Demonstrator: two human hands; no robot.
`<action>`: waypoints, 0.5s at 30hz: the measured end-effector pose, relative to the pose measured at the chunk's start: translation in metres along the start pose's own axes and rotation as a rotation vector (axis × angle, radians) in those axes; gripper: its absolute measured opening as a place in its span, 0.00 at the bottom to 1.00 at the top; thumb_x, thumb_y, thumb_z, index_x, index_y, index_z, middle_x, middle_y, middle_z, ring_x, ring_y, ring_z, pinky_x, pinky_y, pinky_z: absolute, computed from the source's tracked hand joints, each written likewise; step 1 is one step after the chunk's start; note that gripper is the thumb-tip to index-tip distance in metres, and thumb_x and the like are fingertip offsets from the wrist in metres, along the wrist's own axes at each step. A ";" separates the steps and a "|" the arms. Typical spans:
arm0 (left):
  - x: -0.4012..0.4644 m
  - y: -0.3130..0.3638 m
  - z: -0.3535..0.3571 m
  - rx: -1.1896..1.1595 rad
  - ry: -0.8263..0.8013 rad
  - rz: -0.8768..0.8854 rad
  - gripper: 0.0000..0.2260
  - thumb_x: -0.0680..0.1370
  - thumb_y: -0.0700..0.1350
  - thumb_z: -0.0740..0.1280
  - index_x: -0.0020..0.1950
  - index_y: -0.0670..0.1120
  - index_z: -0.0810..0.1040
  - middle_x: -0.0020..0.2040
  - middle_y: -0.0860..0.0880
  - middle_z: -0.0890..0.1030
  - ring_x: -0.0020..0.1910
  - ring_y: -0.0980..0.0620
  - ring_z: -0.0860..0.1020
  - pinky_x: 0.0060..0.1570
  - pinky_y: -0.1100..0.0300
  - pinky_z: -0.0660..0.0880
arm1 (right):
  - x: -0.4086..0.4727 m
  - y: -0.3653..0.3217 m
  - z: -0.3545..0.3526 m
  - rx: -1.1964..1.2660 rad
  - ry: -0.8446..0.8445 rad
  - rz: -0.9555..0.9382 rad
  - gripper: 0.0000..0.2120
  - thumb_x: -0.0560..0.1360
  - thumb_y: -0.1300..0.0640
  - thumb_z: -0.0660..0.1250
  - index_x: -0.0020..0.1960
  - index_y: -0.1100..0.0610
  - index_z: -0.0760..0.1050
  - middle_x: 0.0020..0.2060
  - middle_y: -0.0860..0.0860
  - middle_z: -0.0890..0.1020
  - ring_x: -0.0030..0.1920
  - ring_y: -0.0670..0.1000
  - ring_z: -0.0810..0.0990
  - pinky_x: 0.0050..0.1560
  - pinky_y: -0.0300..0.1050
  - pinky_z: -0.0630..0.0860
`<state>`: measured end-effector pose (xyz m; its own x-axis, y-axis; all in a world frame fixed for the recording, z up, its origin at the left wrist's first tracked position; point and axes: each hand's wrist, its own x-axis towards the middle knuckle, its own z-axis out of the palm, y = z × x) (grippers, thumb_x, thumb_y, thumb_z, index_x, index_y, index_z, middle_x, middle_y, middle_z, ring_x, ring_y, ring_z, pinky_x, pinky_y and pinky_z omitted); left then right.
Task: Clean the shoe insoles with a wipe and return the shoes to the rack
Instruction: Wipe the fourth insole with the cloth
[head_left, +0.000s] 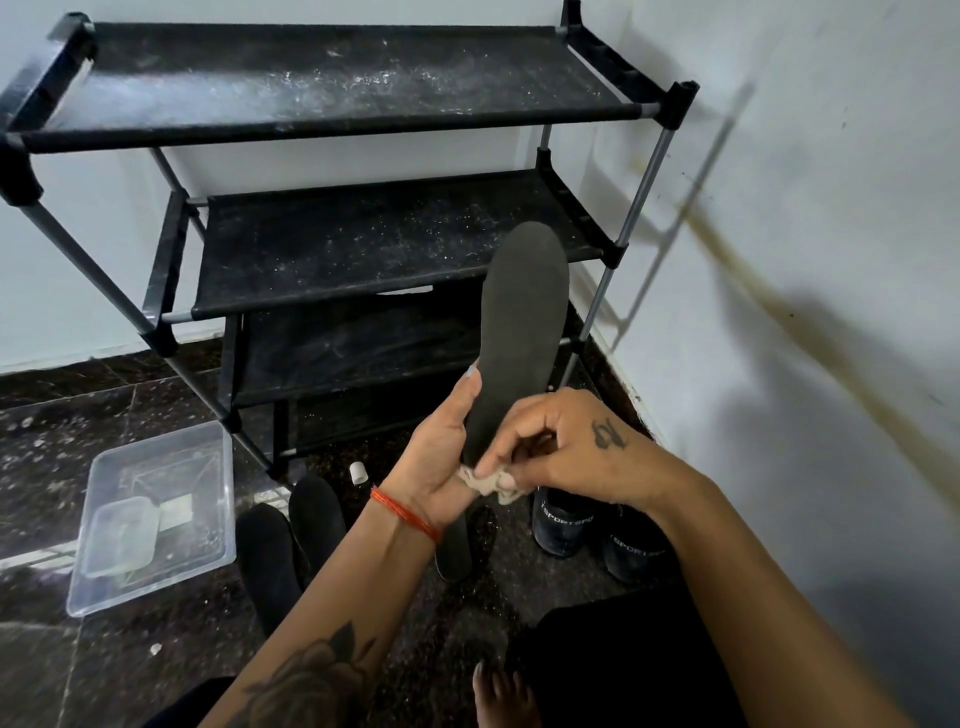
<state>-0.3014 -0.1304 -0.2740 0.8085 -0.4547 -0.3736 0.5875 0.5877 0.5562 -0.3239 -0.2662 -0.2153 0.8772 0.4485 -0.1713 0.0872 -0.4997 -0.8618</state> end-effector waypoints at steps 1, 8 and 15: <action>0.001 -0.001 -0.001 0.007 0.004 0.006 0.21 0.83 0.51 0.52 0.71 0.42 0.69 0.59 0.42 0.80 0.54 0.48 0.81 0.52 0.56 0.79 | -0.002 0.000 -0.003 -0.038 -0.035 0.021 0.10 0.65 0.69 0.73 0.41 0.55 0.84 0.38 0.47 0.81 0.40 0.49 0.81 0.45 0.39 0.79; 0.004 0.000 0.001 -0.009 -0.008 0.048 0.22 0.82 0.50 0.51 0.74 0.44 0.64 0.67 0.40 0.74 0.64 0.45 0.75 0.66 0.49 0.70 | 0.003 0.013 -0.007 -0.134 0.500 -0.025 0.10 0.65 0.67 0.74 0.41 0.53 0.84 0.36 0.46 0.80 0.34 0.43 0.80 0.39 0.35 0.77; 0.003 0.000 0.000 -0.079 -0.047 0.039 0.19 0.83 0.49 0.50 0.72 0.45 0.68 0.58 0.43 0.81 0.52 0.49 0.82 0.49 0.55 0.80 | 0.008 0.008 0.005 -0.112 0.239 0.023 0.11 0.66 0.66 0.74 0.44 0.54 0.83 0.39 0.51 0.81 0.34 0.44 0.78 0.37 0.29 0.74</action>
<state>-0.2990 -0.1320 -0.2750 0.8292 -0.4606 -0.3165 0.5583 0.6556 0.5085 -0.3187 -0.2631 -0.2260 0.9651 0.2548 -0.0609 0.1061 -0.5929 -0.7982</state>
